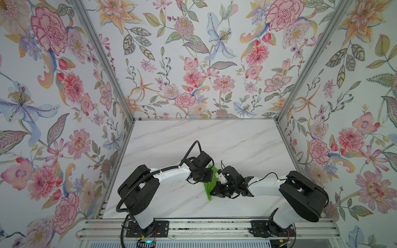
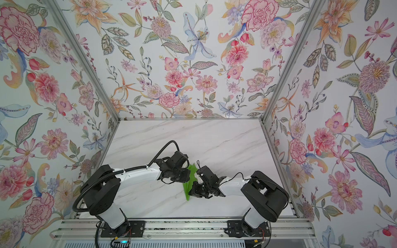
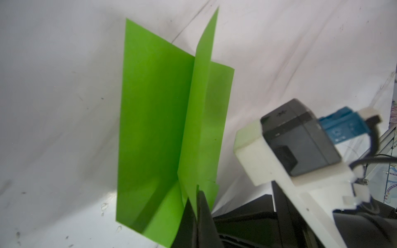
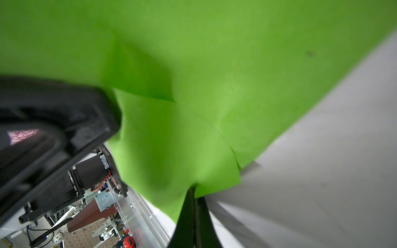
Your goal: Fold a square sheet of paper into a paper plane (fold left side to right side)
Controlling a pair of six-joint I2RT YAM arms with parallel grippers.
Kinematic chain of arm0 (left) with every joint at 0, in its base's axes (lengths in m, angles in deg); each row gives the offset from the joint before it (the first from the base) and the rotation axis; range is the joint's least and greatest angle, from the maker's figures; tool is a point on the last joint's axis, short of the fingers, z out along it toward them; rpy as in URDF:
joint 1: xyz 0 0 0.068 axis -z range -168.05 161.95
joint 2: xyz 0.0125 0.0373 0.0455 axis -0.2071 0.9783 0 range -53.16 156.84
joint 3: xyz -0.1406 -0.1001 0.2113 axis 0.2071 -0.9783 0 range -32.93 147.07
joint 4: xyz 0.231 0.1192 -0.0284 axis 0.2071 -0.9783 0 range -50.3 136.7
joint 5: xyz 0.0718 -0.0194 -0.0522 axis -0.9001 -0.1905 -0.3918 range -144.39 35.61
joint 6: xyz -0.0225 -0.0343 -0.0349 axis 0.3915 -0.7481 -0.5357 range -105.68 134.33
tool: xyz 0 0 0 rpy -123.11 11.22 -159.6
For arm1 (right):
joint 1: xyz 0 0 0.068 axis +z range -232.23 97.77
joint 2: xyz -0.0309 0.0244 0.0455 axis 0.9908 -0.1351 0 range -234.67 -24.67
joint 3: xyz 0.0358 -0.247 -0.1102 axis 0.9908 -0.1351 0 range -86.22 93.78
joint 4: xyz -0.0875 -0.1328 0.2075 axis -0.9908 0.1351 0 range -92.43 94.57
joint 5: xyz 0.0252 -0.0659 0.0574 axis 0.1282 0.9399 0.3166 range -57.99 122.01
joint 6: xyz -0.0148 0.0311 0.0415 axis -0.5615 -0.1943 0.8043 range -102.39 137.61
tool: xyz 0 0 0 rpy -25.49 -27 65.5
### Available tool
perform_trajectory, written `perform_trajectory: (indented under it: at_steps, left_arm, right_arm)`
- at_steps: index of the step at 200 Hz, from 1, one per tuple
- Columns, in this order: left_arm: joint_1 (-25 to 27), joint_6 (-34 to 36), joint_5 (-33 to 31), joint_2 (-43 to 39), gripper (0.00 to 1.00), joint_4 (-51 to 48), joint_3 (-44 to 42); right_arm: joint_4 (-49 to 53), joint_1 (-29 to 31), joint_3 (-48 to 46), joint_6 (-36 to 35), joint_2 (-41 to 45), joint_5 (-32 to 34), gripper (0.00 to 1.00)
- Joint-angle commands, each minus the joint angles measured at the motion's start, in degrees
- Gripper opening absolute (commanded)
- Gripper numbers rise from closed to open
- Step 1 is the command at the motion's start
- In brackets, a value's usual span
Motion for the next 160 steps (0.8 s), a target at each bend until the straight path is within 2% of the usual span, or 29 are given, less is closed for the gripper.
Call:
perform_trajectory:
  at_steps: [1,49,84,97,160]
  left_arm:
    - [0.36,-0.89,0.90,1.86,0.00,2.11,1.81]
    - [-0.08,-0.49,1.01,4.02,0.00,2.75,2.12]
    - [-0.15,0.05,0.60,5.21,0.00,2.40,1.98]
    - [-0.15,0.08,0.59,5.21,0.00,2.35,1.81]
    - [-0.04,-0.34,0.07,2.06,0.02,1.55,0.79]
  right_arm:
    - [5.22,0.82,-0.92,-1.49,-1.48,1.44,0.00]
    - [6.56,0.86,-0.80,-1.76,-0.63,2.03,0.00]
    - [12.70,0.58,1.16,-3.77,1.91,5.00,0.00]
    - [14.58,-0.01,1.70,-4.41,2.87,5.93,0.04]
    - [17.58,-2.43,2.59,-8.66,3.36,5.72,0.00]
